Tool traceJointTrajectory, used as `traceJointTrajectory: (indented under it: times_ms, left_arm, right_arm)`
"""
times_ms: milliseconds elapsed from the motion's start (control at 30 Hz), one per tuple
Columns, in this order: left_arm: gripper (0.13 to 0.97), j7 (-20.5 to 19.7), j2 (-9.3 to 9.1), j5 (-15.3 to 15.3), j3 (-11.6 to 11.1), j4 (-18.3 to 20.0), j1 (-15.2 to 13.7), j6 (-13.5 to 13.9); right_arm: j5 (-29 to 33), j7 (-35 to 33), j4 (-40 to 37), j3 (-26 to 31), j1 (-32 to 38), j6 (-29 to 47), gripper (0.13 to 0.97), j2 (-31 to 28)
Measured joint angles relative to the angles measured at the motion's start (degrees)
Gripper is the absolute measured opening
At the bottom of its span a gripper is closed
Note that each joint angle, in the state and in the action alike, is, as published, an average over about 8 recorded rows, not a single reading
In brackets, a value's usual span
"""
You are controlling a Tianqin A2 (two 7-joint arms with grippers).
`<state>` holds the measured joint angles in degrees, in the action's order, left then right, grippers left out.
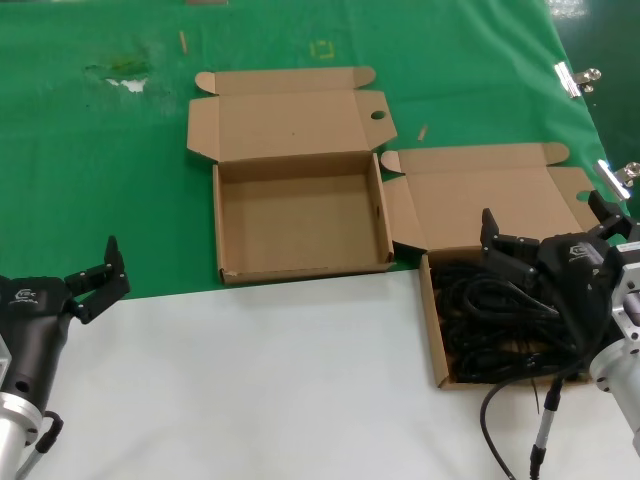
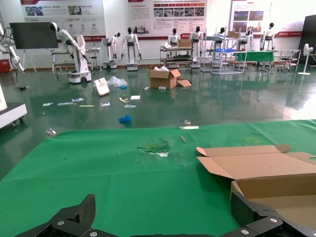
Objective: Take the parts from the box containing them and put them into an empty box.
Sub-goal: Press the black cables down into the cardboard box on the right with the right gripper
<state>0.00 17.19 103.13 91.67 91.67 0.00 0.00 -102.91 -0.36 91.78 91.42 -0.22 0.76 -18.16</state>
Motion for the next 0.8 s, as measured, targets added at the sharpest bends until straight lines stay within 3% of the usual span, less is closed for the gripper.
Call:
traceJointTrajectory:
  times_ms: [800]
  left_arm:
    - [0.966, 0.0, 0.00, 0.0, 0.0, 0.0, 0.0, 0.0]
  right_arm:
    - [0.0, 0.0, 0.0, 0.0, 0.0, 0.0, 0.966, 0.0]
